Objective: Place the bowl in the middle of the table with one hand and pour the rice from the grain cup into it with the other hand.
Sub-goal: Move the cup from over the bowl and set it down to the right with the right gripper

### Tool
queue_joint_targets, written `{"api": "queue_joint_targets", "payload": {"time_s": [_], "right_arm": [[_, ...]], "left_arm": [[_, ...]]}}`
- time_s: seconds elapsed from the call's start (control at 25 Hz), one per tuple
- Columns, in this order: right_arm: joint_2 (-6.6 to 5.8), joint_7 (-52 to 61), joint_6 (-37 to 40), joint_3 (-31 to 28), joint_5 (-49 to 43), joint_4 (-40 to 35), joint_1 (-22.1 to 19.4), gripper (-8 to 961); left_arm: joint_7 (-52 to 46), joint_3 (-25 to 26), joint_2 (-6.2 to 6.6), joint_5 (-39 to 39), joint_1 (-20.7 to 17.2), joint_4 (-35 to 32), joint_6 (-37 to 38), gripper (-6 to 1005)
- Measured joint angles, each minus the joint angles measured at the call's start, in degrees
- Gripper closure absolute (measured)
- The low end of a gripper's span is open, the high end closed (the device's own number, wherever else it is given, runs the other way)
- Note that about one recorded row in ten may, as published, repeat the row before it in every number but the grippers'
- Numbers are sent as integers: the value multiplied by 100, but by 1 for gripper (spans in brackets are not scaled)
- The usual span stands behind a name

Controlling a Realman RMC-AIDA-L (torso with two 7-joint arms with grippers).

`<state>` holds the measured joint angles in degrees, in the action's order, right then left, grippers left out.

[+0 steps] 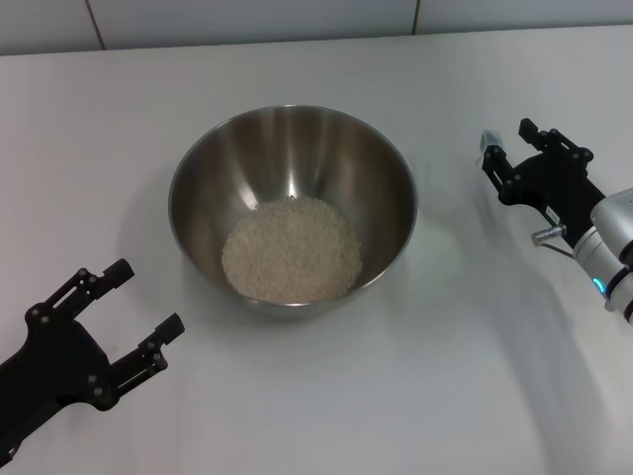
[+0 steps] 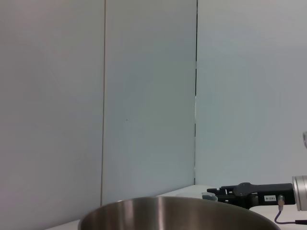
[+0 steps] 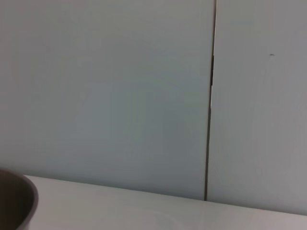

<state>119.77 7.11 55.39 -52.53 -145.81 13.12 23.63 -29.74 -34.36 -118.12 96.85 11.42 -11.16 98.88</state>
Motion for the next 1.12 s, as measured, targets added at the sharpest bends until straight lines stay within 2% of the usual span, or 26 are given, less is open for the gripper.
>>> {"api": "queue_joint_targets", "payload": {"time_s": [0.04,0.36,0.6,0.8,1.12], "right_arm": [[-2,2,18,13,0,1,-8,460],[-19,76,46,119,16,-20,-39,459],[-32,134,151,120,7,-51,-141,254],[-47,222,548,242,-10,-80,-299,207],[-52,404,1052,376,-38,-195,-639,207]], "left_arm": [[0,0,0,0,0,0,0,201],[-3,0,0,0,-7,0,1,201],[-4,0,0,0,-16,0,5,201],[9,0,-7,0,-27,0,8,201],[29,-1,-9,0,-37,0,13,201]]}}
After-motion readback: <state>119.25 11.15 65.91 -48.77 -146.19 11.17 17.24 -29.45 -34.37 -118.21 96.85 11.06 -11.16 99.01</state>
